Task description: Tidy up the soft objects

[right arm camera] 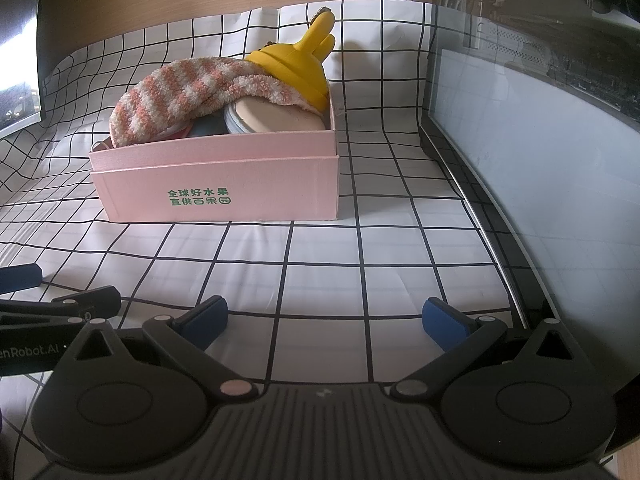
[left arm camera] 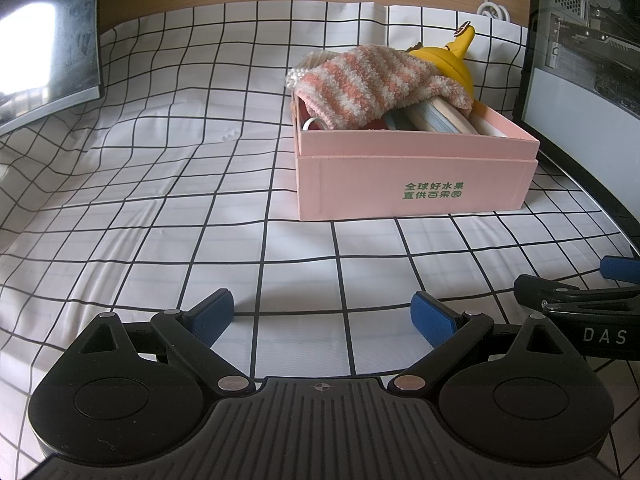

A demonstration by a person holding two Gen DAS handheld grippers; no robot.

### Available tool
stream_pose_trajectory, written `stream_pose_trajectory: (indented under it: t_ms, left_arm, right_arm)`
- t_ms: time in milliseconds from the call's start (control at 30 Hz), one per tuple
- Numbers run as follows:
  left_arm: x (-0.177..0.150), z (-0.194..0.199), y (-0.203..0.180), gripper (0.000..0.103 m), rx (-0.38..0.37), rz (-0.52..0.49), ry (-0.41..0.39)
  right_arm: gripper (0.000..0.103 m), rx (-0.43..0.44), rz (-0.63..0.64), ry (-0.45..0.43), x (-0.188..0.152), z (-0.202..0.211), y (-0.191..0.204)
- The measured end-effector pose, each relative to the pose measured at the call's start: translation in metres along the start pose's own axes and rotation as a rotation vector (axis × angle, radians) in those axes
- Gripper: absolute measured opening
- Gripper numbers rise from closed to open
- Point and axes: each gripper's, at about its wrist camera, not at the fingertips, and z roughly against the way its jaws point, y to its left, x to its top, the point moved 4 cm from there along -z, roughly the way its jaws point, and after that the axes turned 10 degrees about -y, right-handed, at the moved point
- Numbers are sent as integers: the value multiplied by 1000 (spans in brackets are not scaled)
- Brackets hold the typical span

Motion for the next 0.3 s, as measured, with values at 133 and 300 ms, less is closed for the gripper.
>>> stream_pose_trajectory:
  t_ms: [133, 300]
  left_arm:
    - [0, 0, 0, 99, 1, 0, 0]
    - [0, 0, 0, 99, -2, -2, 1]
  right_arm:
    - [103, 0, 0, 0, 0, 0, 0]
    - [103, 0, 0, 0, 0, 0, 0]
